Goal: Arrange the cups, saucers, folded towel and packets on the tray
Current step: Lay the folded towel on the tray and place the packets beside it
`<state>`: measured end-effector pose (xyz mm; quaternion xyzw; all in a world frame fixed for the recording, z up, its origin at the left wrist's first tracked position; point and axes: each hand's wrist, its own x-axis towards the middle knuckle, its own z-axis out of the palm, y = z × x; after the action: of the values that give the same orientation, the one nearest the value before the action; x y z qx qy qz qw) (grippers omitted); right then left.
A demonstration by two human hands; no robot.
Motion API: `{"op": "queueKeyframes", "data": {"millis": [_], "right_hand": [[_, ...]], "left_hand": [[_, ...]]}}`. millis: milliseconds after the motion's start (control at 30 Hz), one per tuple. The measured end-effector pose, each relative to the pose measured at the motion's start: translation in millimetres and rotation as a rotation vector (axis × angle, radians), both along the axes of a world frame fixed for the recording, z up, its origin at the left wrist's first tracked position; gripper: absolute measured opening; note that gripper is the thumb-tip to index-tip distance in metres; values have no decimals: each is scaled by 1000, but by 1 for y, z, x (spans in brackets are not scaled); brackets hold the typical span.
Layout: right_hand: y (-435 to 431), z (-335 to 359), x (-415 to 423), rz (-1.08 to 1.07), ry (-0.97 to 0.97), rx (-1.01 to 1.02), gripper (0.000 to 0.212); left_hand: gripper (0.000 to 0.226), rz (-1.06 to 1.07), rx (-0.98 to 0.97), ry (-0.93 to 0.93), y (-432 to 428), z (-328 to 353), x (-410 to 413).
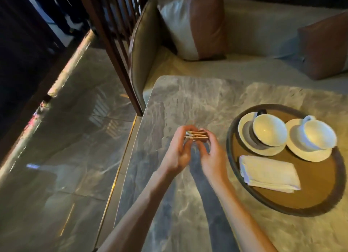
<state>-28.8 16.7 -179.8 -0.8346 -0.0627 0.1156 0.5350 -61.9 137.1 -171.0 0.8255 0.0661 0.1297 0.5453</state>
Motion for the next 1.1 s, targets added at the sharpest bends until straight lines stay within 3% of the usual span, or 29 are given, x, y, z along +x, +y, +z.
{"op": "queueKeyframes", "data": {"millis": [200, 400, 567, 633, 767, 900, 1000, 1100], "right_hand": [[2, -57, -4, -8, -159, -120, 40], [4, -59, -8, 2, -218, -234, 48], [4, -60, -14, 33, -325, -167, 57], [6, -60, -13, 68, -396, -227, 58], [7, -60, -13, 93, -408, -307, 57], [7, -60, -14, 132, -438, -358, 63], [8, -62, -11, 132, -428, -448, 68], [9, -63, -10, 124, -432, -432, 60]], "left_hand": [[43, 34, 153, 6, -1, -56, -7], [52, 47, -167, -84, 7, -63, -8], [68, -60, -128, -62, 9, -62, -12], [69, -14, -38, -37, 6, -61, -10], [61, 73, 333, 57, -10, -60, -7], [65, 64, 395, 88, -8, -59, -7], [55, 23, 375, 103, -5, -59, -5], [52, 50, 376, 131, -8, -55, -2]]}}
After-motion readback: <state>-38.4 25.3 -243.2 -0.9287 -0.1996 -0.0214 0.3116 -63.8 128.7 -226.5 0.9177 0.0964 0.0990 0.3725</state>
